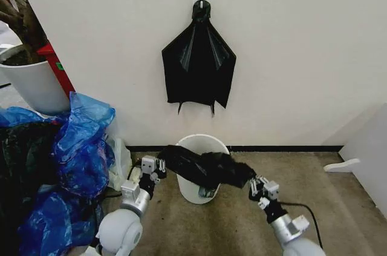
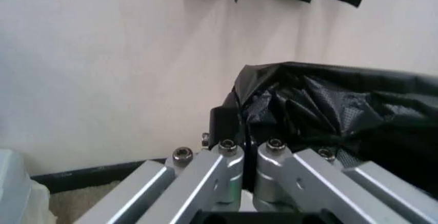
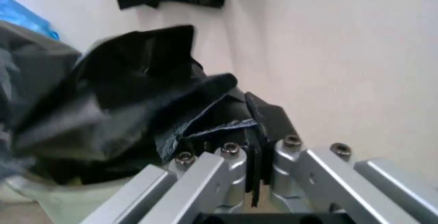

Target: Place the garbage bag over the trash bin.

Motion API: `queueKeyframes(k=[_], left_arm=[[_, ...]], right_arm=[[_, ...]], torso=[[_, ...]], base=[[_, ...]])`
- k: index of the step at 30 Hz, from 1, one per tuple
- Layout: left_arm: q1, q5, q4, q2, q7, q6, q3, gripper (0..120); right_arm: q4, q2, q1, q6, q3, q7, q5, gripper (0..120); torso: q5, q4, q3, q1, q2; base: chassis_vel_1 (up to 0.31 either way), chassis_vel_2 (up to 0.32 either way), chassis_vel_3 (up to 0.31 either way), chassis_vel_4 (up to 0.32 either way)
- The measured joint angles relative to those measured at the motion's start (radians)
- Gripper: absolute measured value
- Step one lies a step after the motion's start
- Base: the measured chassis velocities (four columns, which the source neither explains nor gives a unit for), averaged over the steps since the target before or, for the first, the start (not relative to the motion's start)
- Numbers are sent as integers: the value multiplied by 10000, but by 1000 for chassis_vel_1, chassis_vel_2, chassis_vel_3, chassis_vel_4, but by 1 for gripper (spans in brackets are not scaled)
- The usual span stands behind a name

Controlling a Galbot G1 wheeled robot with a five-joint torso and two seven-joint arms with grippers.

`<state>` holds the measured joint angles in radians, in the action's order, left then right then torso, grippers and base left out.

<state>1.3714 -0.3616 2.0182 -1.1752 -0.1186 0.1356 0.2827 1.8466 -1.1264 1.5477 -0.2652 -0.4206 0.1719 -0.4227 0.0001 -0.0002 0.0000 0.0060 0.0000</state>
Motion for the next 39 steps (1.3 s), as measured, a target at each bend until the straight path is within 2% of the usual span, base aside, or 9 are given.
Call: queueKeyframes(k=[1, 2, 10, 17, 20, 27, 31, 35, 39], left_arm=[[-4, -23, 18, 6, -16, 14, 2, 0], [-6, -95, 104, 31, -85, 77, 8, 0], [121, 108, 257, 50, -276, 456, 97, 0], [244, 806, -133, 18, -290, 493, 135, 0], [440, 907, -211, 24, -290, 497, 175, 0], [633, 765, 339, 188, -315, 837, 268, 0], [638, 703, 507, 267, -366, 966, 312, 0], [596, 709, 516, 353, -237, 973, 349, 0], [548, 710, 529, 314, -205, 946, 308, 0]], right_arm=[[22, 13, 25, 50, -9, -11, -17, 1], [167, 69, 215, 372, -65, -16, -78, 10], [848, 263, 862, 1655, -191, 349, -254, 39], [813, 115, 703, 1719, -119, 59, -222, 61], [821, -26, 817, 1693, -72, -86, -112, 76], [1178, -201, 1146, 1580, 20, -292, -77, 98], [1230, -252, 1035, 1528, 57, -498, -76, 100], [1272, -232, 856, 1570, -31, -773, -85, 95], [1423, -23, 1042, 1965, -223, -194, -48, 100]], torso=[[0, 0, 0, 0, 0], [0, 0, 0, 0, 0], [0, -1, -1, 0, 0], [0, 0, 0, 0, 0], [-1, 1, 0, 0, 0], [-2, -2, 0, 0, 0], [-1, -2, 0, 0, 0], [0, 0, 0, 0, 0], [1, 1, 0, 0, 0]], base=[[0, 0, 0, 0], [0, 0, 0, 0], [0, 0, 0, 0], [0, 0, 0, 0], [0, 0, 0, 0], [0, 0, 0, 0], [0, 0, 0, 0], [0, 0, 0, 0], [0, 0, 0, 0]])
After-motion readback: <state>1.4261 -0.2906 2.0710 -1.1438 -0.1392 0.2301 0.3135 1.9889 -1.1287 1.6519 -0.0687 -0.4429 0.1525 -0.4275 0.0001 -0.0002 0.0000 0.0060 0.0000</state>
